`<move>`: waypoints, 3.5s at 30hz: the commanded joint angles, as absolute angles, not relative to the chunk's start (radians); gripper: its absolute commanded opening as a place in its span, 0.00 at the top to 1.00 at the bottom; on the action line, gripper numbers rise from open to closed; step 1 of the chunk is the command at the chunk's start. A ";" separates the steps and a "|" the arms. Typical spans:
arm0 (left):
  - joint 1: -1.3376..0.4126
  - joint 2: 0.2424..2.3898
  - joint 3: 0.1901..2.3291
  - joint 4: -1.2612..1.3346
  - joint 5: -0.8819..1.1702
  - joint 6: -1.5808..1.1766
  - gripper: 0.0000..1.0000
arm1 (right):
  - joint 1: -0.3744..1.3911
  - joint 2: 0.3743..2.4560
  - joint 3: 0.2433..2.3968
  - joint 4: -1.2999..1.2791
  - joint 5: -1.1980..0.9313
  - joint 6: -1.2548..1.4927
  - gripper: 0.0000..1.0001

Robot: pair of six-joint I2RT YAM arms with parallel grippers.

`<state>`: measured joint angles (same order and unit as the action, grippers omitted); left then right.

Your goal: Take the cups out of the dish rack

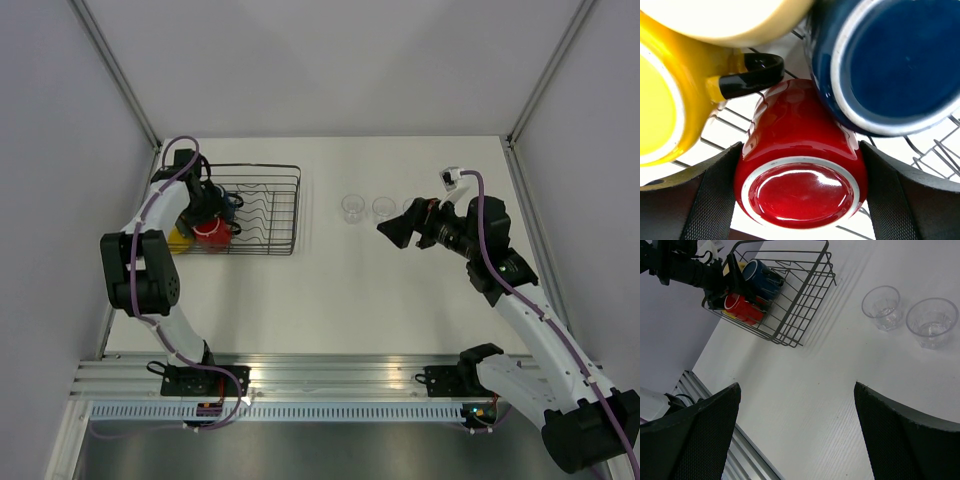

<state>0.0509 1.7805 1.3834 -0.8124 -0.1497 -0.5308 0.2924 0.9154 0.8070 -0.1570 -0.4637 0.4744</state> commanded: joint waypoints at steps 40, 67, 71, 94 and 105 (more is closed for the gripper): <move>-0.184 1.247 1.425 -0.579 0.639 -0.667 0.98 | 0.423 0.988 0.650 0.621 -0.766 0.790 0.03; -0.469 1.072 0.939 0.245 0.701 -1.525 0.98 | 0.620 1.132 0.670 0.995 -0.738 0.684 0.30; -0.494 1.074 0.908 0.273 0.699 -1.555 0.98 | 0.637 1.141 0.670 1.055 -0.750 0.681 0.42; -0.506 1.014 0.986 -0.032 0.502 -1.404 0.00 | 0.644 0.945 0.595 0.982 -0.646 0.624 1.00; -0.494 0.879 1.241 -0.570 -0.145 -0.956 0.00 | 0.646 0.956 0.825 0.072 -0.442 0.304 1.00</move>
